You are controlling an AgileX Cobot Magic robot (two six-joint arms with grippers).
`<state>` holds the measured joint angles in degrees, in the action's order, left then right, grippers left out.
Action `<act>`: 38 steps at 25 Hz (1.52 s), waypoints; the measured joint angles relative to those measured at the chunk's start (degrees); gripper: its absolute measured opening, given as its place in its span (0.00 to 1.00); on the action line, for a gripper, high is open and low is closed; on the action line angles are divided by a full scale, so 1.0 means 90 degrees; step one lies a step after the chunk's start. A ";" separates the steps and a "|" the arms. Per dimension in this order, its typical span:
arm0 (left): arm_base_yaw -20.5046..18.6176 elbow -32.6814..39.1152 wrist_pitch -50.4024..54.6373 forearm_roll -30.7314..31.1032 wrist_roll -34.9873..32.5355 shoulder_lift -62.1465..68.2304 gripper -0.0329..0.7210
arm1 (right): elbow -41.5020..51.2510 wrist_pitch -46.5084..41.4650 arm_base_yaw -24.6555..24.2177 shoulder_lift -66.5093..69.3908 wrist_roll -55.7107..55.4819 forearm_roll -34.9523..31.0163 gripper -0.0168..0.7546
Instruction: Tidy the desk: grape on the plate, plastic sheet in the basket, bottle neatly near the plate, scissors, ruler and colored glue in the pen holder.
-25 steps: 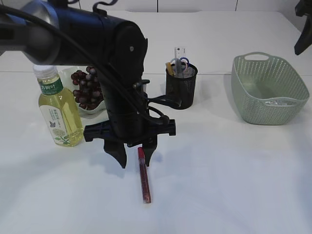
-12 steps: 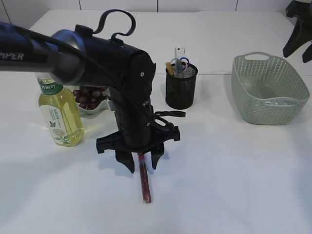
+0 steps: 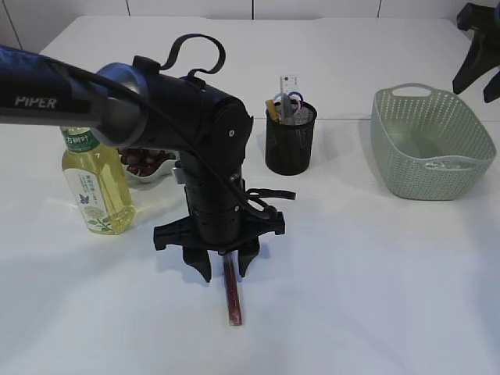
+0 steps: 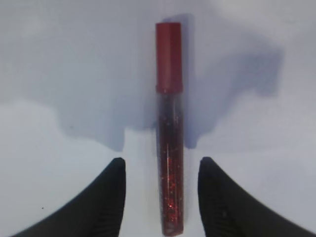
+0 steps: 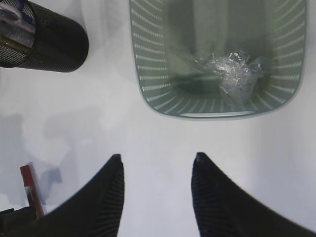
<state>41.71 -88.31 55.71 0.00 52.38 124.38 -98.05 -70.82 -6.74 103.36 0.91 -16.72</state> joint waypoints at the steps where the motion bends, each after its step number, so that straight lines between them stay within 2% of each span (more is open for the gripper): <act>1: 0.0000 0.0000 0.0000 0.0000 0.0000 0.0000 0.51 | 0.0000 0.0000 0.0000 0.0014 0.0000 0.0000 0.49; 24: 0.0000 0.0000 -0.0149 0.0141 -0.0032 0.0288 0.44 | 0.0000 0.0000 0.0000 0.0052 -0.0013 0.0000 0.49; 33: 0.0000 0.0000 -0.0162 0.0046 -0.0216 0.0341 0.33 | 0.0000 0.0000 0.0000 0.0052 -0.0005 0.0000 0.49; 38: 0.0000 0.0000 -0.0162 0.0046 -0.0373 0.0341 0.15 | 0.0000 0.0000 0.0000 0.0052 0.0001 0.0000 0.49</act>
<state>41.71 -88.31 54.25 0.42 49.02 127.44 -98.05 -70.82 -6.74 103.83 0.92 -16.72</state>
